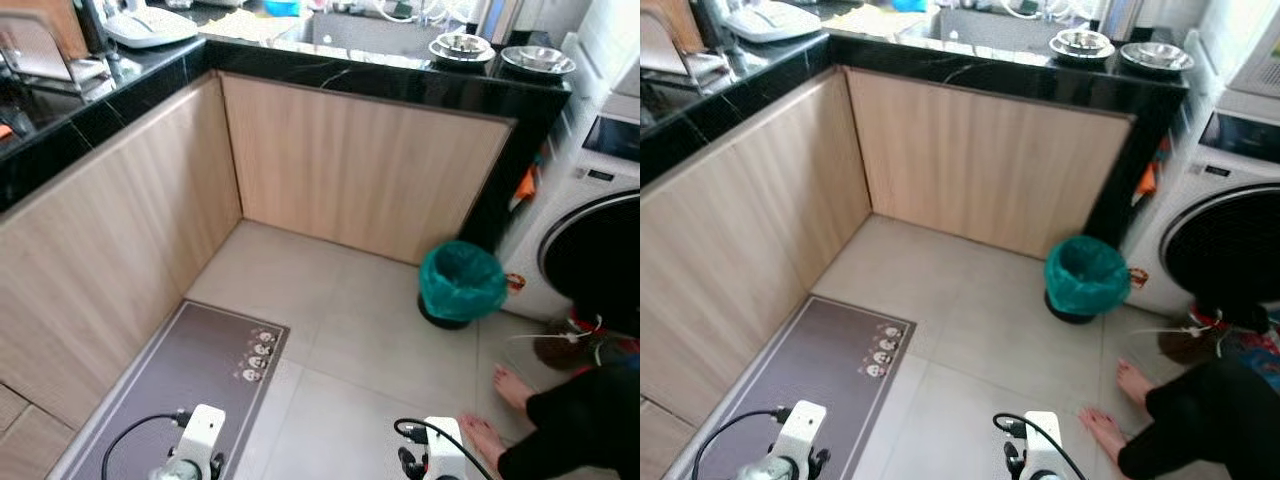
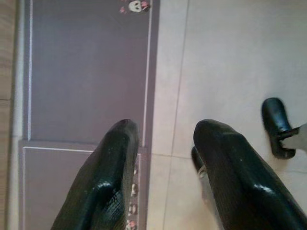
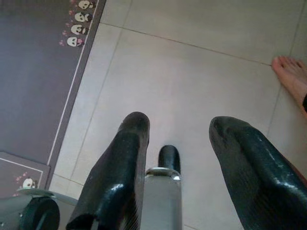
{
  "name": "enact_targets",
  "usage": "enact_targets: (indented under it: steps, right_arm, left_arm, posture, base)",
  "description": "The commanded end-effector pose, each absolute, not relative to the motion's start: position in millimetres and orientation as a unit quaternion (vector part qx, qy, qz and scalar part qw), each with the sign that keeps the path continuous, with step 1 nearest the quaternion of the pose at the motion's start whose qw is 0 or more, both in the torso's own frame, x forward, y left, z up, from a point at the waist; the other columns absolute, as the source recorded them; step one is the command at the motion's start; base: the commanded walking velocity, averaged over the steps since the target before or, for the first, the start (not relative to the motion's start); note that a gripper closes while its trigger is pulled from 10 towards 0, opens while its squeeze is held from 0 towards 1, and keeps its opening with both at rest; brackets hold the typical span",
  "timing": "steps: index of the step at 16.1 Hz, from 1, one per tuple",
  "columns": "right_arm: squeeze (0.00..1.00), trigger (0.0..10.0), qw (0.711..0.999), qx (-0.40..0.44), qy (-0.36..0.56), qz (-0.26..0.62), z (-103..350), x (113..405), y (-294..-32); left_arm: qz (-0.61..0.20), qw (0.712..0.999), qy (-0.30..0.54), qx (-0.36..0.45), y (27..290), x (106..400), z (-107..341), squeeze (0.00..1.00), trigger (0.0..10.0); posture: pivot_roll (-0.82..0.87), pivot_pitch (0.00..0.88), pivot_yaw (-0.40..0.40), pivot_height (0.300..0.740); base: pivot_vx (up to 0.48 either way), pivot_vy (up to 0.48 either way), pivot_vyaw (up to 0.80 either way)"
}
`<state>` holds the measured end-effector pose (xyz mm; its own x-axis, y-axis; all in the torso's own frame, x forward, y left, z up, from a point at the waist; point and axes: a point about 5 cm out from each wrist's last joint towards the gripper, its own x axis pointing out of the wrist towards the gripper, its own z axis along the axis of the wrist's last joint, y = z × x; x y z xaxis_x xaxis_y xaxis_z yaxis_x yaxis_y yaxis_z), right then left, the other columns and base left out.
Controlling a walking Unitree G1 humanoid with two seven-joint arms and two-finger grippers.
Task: Kitchen organization
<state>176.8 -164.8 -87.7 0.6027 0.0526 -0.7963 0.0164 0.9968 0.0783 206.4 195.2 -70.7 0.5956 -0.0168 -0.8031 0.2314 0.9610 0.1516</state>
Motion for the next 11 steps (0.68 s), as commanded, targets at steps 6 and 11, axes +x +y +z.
enact_targets:
  steps: [6, 11]
  right_arm:
    - [0.00, 10.0, 0.891, 0.032, 0.452, -0.001, -88.7, 174.4, -170.1]
    - [0.00, 10.0, 0.893, 0.029, 0.450, 0.002, -88.4, 174.8, -170.0]
  left_arm:
    - [-0.081, 0.881, 0.447, 0.131, 189.7, 207.2, -71.4, 0.00, 10.0]
    - [-0.083, 0.879, 0.450, 0.135, 190.6, 204.8, -72.6, 0.00, 10.0]
  posture:
    - [-0.03, 0.000, 0.001, 0.740]
    - [-0.03, 0.000, 0.005, 0.740]
  base:
    - [0.000, 0.000, -0.27]
    - [0.000, 0.000, -0.80]
